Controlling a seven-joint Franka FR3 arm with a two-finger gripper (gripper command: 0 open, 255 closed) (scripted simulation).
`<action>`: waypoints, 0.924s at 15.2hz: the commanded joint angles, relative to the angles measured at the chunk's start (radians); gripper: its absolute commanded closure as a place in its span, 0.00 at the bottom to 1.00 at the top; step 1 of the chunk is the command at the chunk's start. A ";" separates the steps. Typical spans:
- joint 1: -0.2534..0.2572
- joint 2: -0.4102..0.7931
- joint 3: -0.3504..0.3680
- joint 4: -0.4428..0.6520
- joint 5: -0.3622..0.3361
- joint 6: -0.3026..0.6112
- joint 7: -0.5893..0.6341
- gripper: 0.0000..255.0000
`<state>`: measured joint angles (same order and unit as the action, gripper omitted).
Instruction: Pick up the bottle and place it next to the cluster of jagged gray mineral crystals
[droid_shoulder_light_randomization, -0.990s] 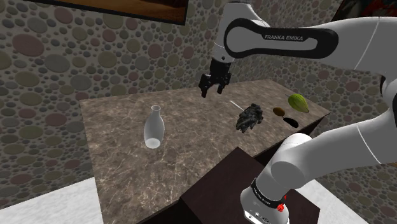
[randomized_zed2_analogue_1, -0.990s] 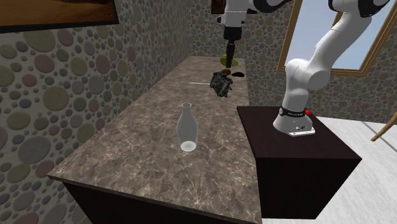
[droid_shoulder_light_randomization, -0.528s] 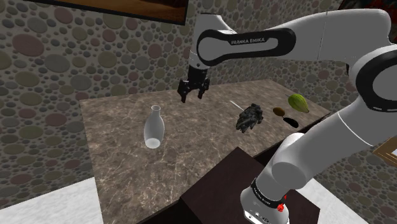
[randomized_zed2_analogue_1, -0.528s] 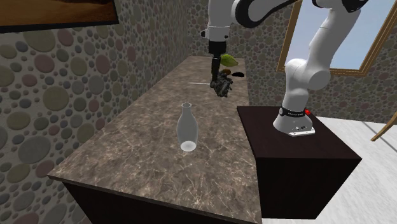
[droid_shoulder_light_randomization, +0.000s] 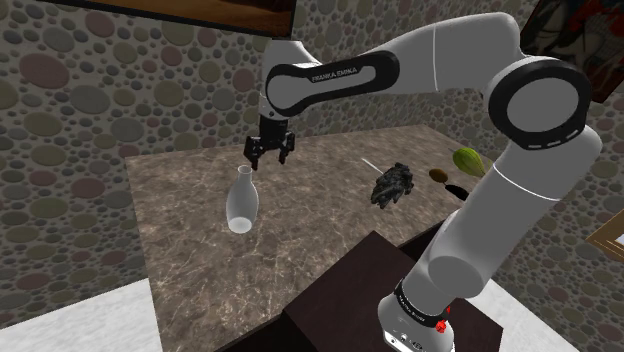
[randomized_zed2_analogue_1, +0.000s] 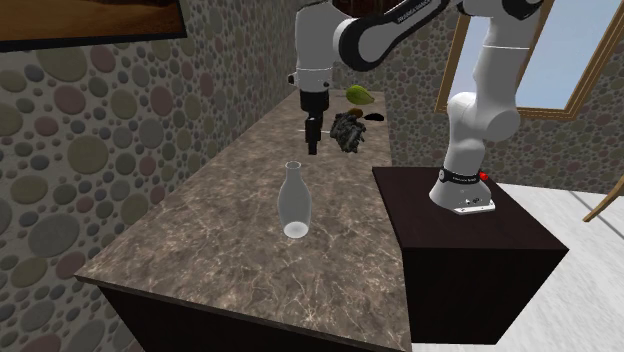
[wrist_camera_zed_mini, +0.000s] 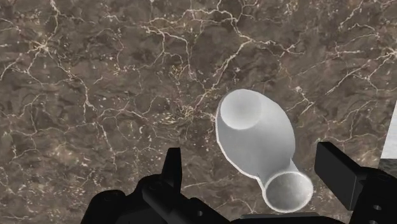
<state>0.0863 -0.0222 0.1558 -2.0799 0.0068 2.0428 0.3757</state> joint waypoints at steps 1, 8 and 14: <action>0.010 0.081 0.010 0.067 -0.005 0.008 0.019 0.00; 0.028 0.213 0.021 0.133 -0.019 0.068 0.047 0.00; 0.030 0.234 0.020 0.109 -0.023 0.112 0.050 0.00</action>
<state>0.1163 0.2107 0.1759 -1.9700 -0.0159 2.1523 0.4259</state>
